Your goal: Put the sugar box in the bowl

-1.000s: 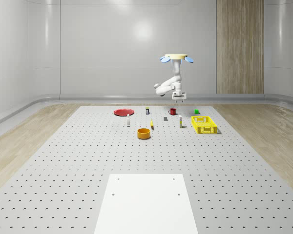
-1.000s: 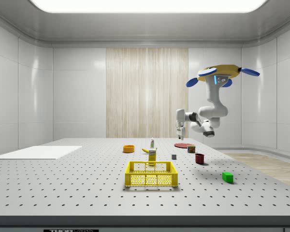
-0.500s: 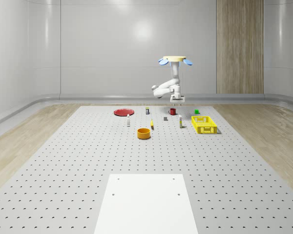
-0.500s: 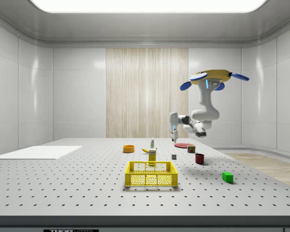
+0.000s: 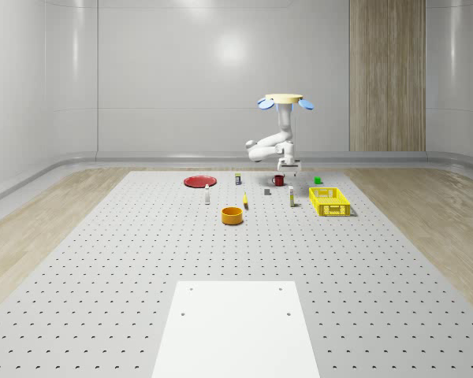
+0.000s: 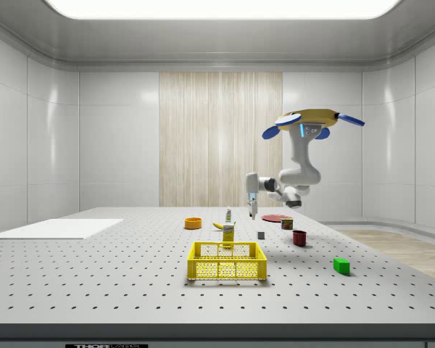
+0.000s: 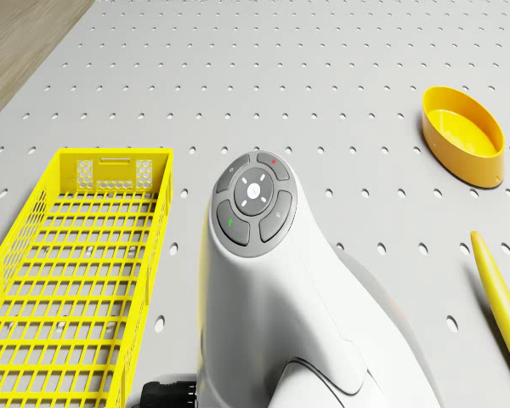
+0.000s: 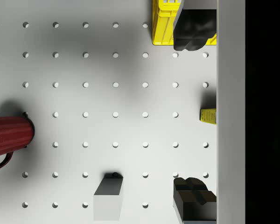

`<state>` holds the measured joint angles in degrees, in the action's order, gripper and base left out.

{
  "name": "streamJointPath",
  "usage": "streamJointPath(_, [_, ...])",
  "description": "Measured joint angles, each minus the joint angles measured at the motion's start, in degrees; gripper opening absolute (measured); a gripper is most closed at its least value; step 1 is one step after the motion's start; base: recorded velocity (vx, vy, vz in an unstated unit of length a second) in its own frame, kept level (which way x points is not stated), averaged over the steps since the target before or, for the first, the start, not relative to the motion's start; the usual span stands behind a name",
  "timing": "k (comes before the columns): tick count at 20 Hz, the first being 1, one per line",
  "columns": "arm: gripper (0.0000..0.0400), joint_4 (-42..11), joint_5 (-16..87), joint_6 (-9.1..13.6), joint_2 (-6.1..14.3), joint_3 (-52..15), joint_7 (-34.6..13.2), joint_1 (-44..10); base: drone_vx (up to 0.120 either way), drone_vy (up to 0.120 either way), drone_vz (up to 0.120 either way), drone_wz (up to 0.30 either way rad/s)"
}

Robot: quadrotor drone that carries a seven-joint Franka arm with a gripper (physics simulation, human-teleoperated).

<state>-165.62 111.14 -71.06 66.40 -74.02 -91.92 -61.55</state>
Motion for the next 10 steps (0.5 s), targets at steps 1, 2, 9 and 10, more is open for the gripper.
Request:
streamJointPath(1, [0.0400, 0.02, -0.15, -0.26, 0.29, -0.09, -0.10, -0.10, 0.120, 0.000, -0.080, 0.000])
streamJointPath(2, [0.0400, 0.04, -0.30, -0.51, 0.57, -0.19, -0.19, -0.20, 0.120, 0.000, -0.120, 0.000])
streamJointPath(9, [0.0400, 0.18, -1.30, -2.27, 2.50, -0.77, -0.80, -0.85, 0.120, 0.000, -0.120, 0.000])
streamJointPath(10, [0.0400, 0.19, -1.44, -2.51, 2.76, -0.85, -0.88, -0.94, 0.120, 0.000, -0.120, 0.000])
